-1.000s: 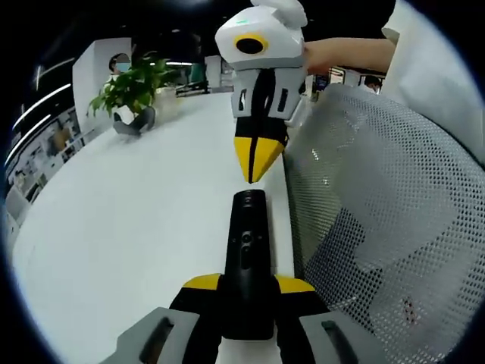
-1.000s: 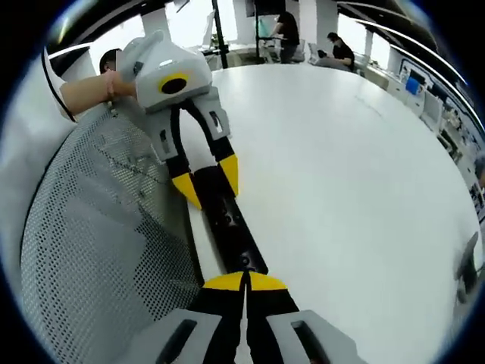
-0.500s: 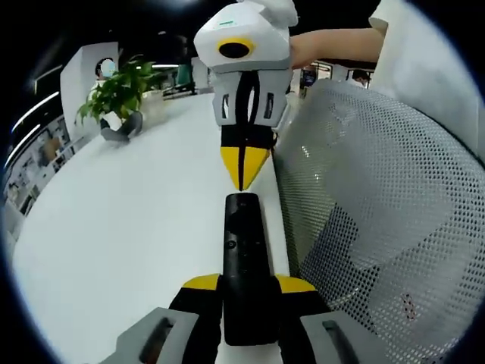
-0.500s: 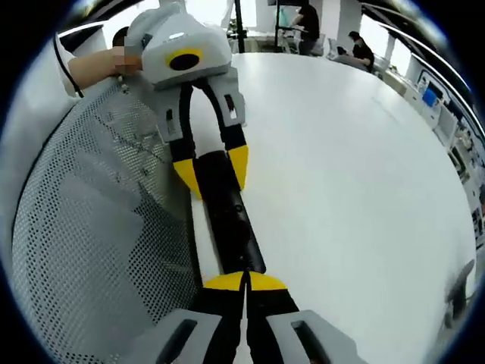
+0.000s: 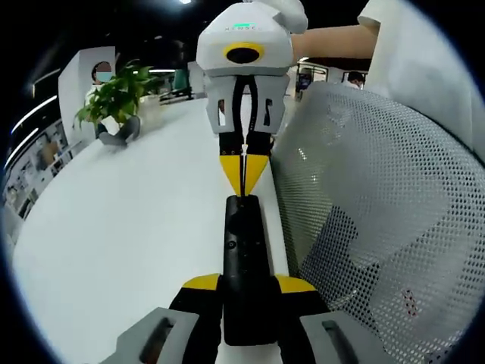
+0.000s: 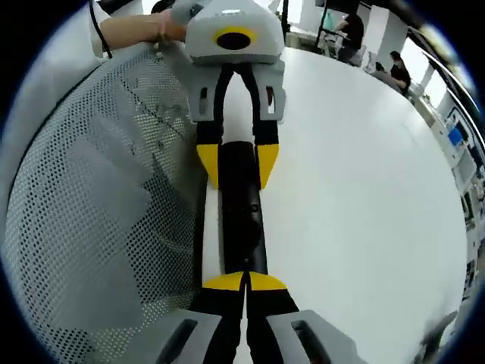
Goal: Press the specified remote control buttons in sequence, fully releasing each button before pressing the next.
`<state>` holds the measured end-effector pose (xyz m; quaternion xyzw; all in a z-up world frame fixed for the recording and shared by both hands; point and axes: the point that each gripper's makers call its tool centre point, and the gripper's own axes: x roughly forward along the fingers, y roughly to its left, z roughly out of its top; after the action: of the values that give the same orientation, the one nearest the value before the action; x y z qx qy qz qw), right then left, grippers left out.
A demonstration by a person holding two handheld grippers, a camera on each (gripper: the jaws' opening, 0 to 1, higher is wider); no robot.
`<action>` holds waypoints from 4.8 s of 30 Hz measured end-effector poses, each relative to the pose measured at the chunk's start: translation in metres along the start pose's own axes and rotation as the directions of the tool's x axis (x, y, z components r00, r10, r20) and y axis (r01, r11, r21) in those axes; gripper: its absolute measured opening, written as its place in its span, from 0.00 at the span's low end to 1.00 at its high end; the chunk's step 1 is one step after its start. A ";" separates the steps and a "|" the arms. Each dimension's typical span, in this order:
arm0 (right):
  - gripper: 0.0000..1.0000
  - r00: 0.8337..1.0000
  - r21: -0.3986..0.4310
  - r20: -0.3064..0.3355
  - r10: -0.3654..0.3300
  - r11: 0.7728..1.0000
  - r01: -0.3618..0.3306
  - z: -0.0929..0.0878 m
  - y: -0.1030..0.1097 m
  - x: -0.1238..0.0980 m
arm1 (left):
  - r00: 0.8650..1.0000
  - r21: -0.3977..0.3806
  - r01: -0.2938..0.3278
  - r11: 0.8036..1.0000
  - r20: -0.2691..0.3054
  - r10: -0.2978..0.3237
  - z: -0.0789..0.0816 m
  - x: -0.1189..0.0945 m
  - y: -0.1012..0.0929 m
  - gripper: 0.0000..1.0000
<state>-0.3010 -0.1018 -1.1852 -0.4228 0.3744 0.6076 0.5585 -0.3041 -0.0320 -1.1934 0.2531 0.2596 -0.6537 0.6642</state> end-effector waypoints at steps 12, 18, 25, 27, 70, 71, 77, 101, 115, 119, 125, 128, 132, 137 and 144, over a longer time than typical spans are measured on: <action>0.00 0.996 -0.085 -0.090 -0.012 0.996 0.004 0.000 -0.001 0.003 | 1.000 -0.004 -0.002 1.000 0.007 0.002 0.001 0.001 0.000 0.26; 0.00 0.988 0.111 0.132 -0.083 0.991 0.069 0.001 -0.004 -0.001 | 1.000 -0.009 -0.004 1.000 0.008 0.004 0.001 0.001 0.000 0.26; 0.00 0.976 0.171 0.184 -0.113 0.982 0.082 0.001 -0.003 -0.003 | 1.000 -0.017 -0.005 1.000 0.017 0.005 0.001 0.000 0.000 0.26; 0.00 0.984 0.131 0.139 -0.113 0.987 0.095 -0.001 -0.003 -0.004 | 1.000 -0.017 -0.005 1.000 0.017 0.006 0.001 0.000 0.000 0.26; 0.00 0.999 -0.010 0.024 -0.049 0.999 0.049 0.026 0.002 0.011 | 1.000 -0.009 -0.001 1.000 0.018 0.002 0.001 0.001 -0.002 0.26; 0.00 0.998 0.006 0.019 -0.059 0.998 0.059 0.025 0.001 0.010 | 1.000 -0.008 -0.002 1.000 0.018 0.002 0.001 0.001 -0.002 0.26; 0.00 0.986 0.223 0.096 -0.135 0.968 0.110 0.024 -0.002 0.009 | 1.000 -0.005 -0.005 1.000 0.014 0.005 0.002 0.002 -0.002 0.26; 0.00 0.993 0.025 0.069 -0.091 0.996 0.090 0.028 0.001 0.011 | 1.000 -0.017 0.002 1.000 0.028 -0.002 0.002 0.003 -0.002 0.26; 0.00 0.988 0.066 0.041 -0.149 0.987 0.146 0.031 -0.002 0.014 | 1.000 -0.011 0.000 1.000 0.024 0.000 0.004 0.005 -0.002 0.26; 0.00 0.987 0.184 0.091 -0.129 0.977 0.111 0.031 -0.004 0.013 | 1.000 -0.009 0.000 1.000 0.022 0.000 0.004 0.006 -0.002 0.26; 0.00 0.923 0.448 0.355 -0.146 0.894 -0.031 0.034 -0.008 0.007 | 1.000 -0.016 -0.003 1.000 0.024 0.003 0.004 0.006 -0.001 0.26; 0.00 0.905 0.535 0.397 -0.153 0.840 -0.092 0.035 -0.005 0.006 | 1.000 -0.017 -0.001 1.000 0.029 0.002 0.004 0.005 -0.002 0.26; 0.00 0.903 0.443 0.401 -0.157 0.895 -0.041 0.044 -0.006 0.001 | 1.000 -0.018 -0.001 1.000 0.030 0.001 0.004 0.005 -0.002 0.26; 0.00 0.948 0.270 0.306 -0.092 0.963 0.006 0.047 -0.003 0.007 | 1.000 -0.015 0.001 1.000 0.027 -0.001 0.004 0.005 -0.002 0.26; 0.00 0.987 0.020 0.160 -0.031 0.999 0.028 0.044 0.002 0.015 | 1.000 -0.017 0.002 1.000 0.028 -0.002 0.004 0.005 -0.002 0.26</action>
<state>-0.3072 -0.0557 -1.1832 -0.3729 0.3273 0.6281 0.5994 -0.3061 -0.0382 -1.1933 0.2382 0.2560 -0.6557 0.6692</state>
